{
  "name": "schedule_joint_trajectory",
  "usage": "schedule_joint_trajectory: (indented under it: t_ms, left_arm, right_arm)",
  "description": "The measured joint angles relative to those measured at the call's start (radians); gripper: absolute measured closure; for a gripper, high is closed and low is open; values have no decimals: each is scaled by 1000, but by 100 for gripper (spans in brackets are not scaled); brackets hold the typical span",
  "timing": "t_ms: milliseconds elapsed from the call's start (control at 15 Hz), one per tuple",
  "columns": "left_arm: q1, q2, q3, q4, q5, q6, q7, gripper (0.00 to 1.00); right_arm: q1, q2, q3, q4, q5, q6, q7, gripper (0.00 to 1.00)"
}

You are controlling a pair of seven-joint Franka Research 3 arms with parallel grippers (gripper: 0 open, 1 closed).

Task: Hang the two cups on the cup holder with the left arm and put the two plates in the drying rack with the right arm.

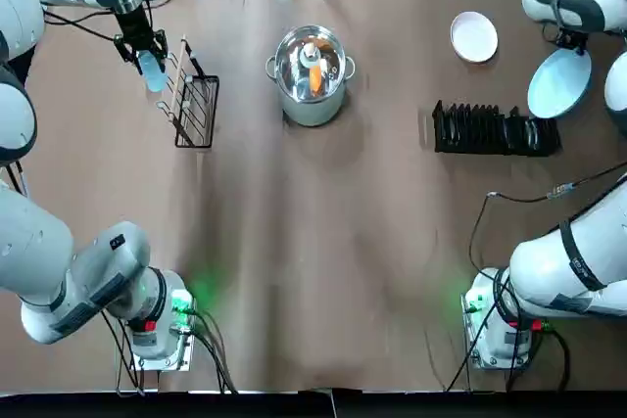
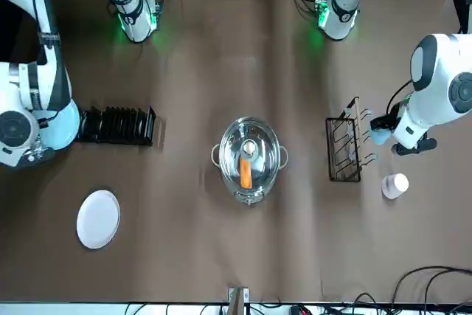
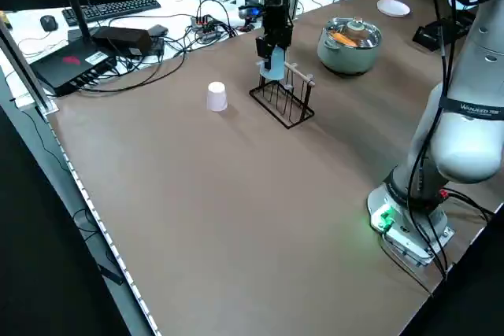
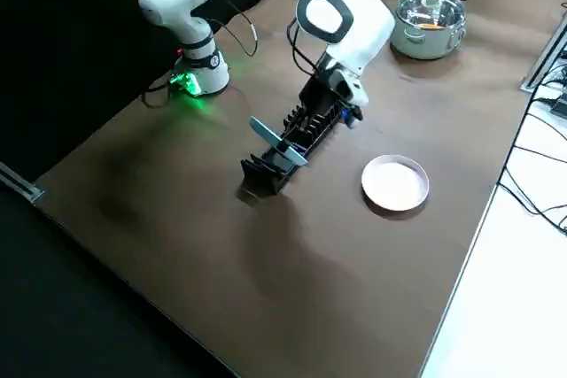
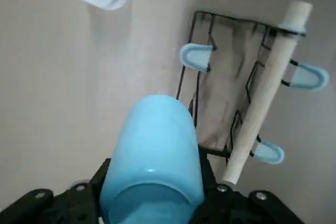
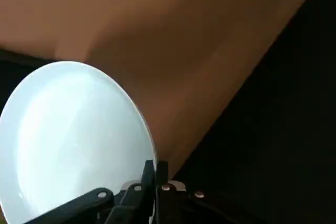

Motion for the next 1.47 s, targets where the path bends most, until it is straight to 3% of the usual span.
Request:
schedule_joint_trajectory:
  t_ms: [200,400,1067,1467]
  left_arm:
    - [3,5,2,0,0,3,-102,32]
    - [3,19,2,3,0,8,-179,32]
    - [2,55,-1,2,0,34,-249,32]
    - [0,80,-2,2,0,53,-285,32]
  right_arm:
    - [-6,-36,-10,-95,-10,111,1,96]
    - [-6,-56,-11,-143,-46,147,1,96]
    - [103,-46,-6,-163,-89,48,164,96]
    - [100,5,-13,-174,-98,95,192,96]
